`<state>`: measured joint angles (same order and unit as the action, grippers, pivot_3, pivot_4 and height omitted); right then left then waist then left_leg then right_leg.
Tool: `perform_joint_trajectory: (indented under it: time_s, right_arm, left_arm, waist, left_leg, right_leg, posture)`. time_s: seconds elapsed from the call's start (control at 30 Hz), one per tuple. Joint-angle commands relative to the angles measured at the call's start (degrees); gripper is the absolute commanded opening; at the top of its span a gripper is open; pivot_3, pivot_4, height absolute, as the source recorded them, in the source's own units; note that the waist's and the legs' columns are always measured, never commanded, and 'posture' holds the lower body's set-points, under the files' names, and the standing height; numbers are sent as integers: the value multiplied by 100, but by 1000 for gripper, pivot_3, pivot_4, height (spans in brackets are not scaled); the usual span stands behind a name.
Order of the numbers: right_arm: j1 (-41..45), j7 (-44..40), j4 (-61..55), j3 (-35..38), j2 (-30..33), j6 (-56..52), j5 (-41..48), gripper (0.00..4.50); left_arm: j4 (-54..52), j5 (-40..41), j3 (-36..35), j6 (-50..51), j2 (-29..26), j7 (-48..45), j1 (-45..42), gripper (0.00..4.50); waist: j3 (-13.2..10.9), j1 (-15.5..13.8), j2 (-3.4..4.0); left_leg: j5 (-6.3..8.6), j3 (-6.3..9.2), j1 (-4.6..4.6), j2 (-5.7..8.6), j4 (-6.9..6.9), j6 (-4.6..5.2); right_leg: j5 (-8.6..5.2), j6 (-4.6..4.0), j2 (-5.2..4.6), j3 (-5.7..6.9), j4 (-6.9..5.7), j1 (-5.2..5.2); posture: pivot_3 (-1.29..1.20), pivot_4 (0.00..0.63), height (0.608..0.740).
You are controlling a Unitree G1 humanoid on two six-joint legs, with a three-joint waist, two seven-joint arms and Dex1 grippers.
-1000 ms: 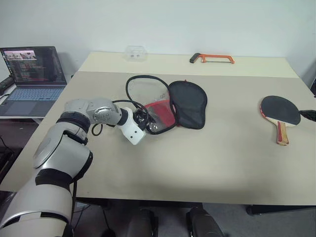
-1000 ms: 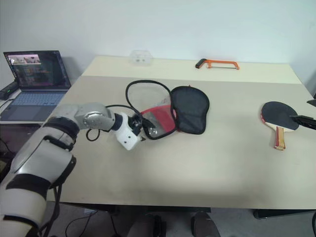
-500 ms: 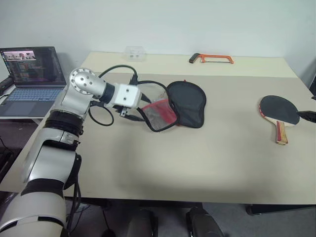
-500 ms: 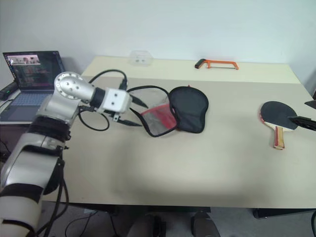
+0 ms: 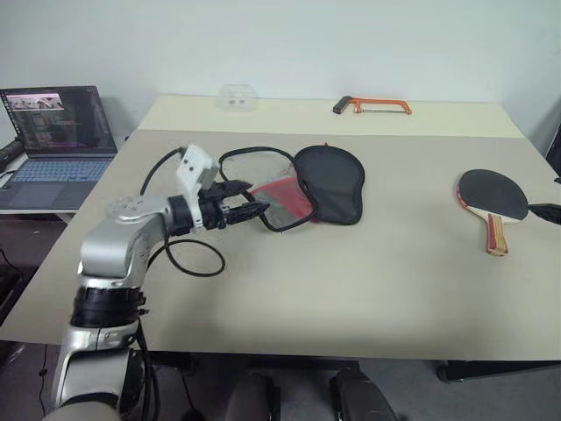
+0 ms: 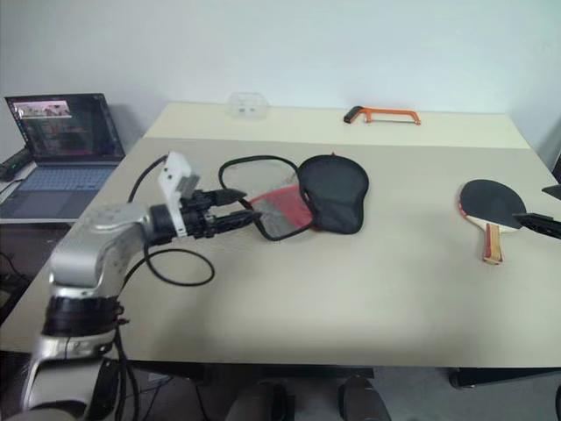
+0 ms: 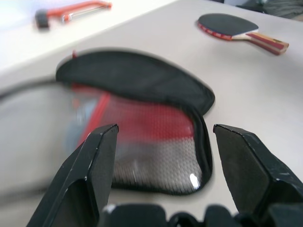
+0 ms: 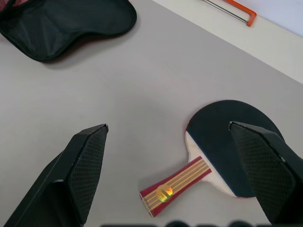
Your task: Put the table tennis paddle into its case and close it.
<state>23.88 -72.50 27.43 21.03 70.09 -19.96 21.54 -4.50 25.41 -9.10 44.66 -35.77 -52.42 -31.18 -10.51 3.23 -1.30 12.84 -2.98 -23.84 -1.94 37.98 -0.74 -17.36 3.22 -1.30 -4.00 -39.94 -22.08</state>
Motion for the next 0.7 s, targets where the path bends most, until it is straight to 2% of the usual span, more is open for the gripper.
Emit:
perform_joint_trajectory:
  time_s: [0.03, 0.1, 0.23, 0.4, 0.53, 0.7]
  right_arm:
    - [212, -13, -4, 20, 10, 82, 34, 4500]
    - [291, -11, 26, -37, -24, 97, 20, 4500]
    - [412, -12, 79, -107, -58, 119, 2, 4500]
    - [387, -44, 57, -92, -31, 118, 15, 4500]
    - [320, -72, 46, -1, 54, 102, 28, 4500]
    - [176, -82, -7, 112, 116, 93, 51, 4500]
  left_arm:
    - [-381, 529, -607, 442, 16, 338, 229, 3483]
    - [-451, 693, -680, 675, 285, 709, 346, 3483]
    - [-522, 1033, -842, 1016, 1297, 1690, 406, 3483]
    - [-534, 1228, -697, 1076, 2172, 2386, 498, 3483]
    - [-486, 1216, -590, 1038, 2381, 2645, 558, 3483]
    - [-486, 1349, -672, 1064, 2382, 2762, 690, 3483]
  waist:
    - [0, -1, 0]
    - [1, -5, 1]
    - [0, -56, 0]
    - [-2, -109, -4]
    - [-2, -99, -4]
    - [-2, -97, -4]
  left_leg:
    - [0, -1, 1, 0, 0, 0]
    - [0, 0, 1, 1, 0, 0]
    - [0, 4, 3, 7, 2, 0]
    - [0, 7, 0, 14, -2, 0]
    - [0, 4, 0, 20, -2, -1]
    - [0, 4, 1, 22, -2, -1]
  right_leg:
    - [0, 0, 0, -1, 0, 0]
    - [0, 0, -1, 0, 1, 1]
    - [1, 2, -7, 3, 5, 9]
    - [2, 3, -5, 3, 10, 7]
    - [2, 2, -3, -1, 11, 7]
    - [2, 3, -2, -1, 12, 8]
  posture:
    - [0, 150, 740]
    - [0, 150, 740]
    - [0, 150, 740]
    - [0, 150, 740]
    - [0, 150, 740]
    - [0, 150, 740]
